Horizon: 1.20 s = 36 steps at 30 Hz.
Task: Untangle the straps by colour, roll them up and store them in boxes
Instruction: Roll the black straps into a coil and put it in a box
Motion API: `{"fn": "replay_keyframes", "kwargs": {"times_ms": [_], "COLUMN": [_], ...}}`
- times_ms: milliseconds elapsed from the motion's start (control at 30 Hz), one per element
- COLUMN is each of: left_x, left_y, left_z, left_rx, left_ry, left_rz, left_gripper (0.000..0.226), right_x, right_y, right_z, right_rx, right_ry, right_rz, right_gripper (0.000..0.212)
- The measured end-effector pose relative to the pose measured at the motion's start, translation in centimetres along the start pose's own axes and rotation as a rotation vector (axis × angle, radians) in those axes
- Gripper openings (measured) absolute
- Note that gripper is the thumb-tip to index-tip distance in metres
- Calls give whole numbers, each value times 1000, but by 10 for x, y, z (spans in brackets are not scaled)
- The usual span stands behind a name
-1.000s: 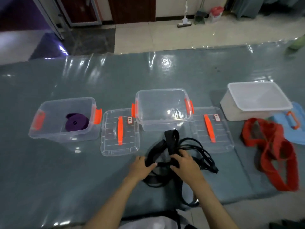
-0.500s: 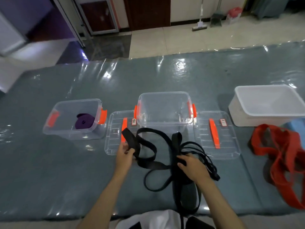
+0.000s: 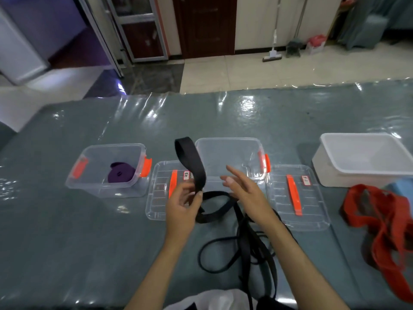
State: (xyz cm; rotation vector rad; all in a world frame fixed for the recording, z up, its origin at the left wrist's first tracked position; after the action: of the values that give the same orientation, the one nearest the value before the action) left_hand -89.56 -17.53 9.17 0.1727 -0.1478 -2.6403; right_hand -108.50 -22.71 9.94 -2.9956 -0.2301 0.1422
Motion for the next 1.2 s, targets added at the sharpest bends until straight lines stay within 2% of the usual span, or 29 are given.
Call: {"fn": "replay_keyframes", "kwargs": {"times_ms": [67,167,233,333,500,633,733,900,1033,1200], "left_x": [11,19,20,21,26,30,34,40,38,35], "left_y": [-6,-14,-18,-25,-15,-3,-5,-9,-9,-7], "left_z": [1,-6,-12,-9,10,26,30,32,31,35], "left_rx": [68,92,94,27,-50,-54,-25,137,323,495], "left_ry": [24,32,51,14,-231,-326,-349,-108,111,265], "left_rz": [-90,-151,-163,-124,-57,-71,-175,-286,-356,-380], "left_gripper": [49,28,20,32,57,45,41,32,30,27], "right_x": [14,23,22,19,9,8,6,-4,-9,-11], "right_y": [2,2,-3,-10,-17,-23,-27,-30,-35,-37], "right_z": [-21,-33,-30,-26,-26,-23,-19,-12,-12,-13], "right_rx": [50,17,-36,-79,-91,-46,29,2,89,158], "right_ry": [131,203,195,179,183,231,292,188,380,443], "right_rz": [-32,30,77,158,208,188,159,213,251,271], "right_gripper": [52,28,21,21,17,17,15,18,20,35]}}
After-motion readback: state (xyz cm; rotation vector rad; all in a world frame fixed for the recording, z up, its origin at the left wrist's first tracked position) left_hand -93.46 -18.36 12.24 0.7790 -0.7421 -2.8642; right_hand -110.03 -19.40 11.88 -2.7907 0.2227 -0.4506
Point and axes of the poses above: each hand's wrist, its own y-axis towards the middle knuckle, its own x-axis out of the palm, z = x × y, the point moved 1 cm from there along y, towards the middle knuckle, and after that the axes turned 7 degrees about z, right-handed, at the moved point
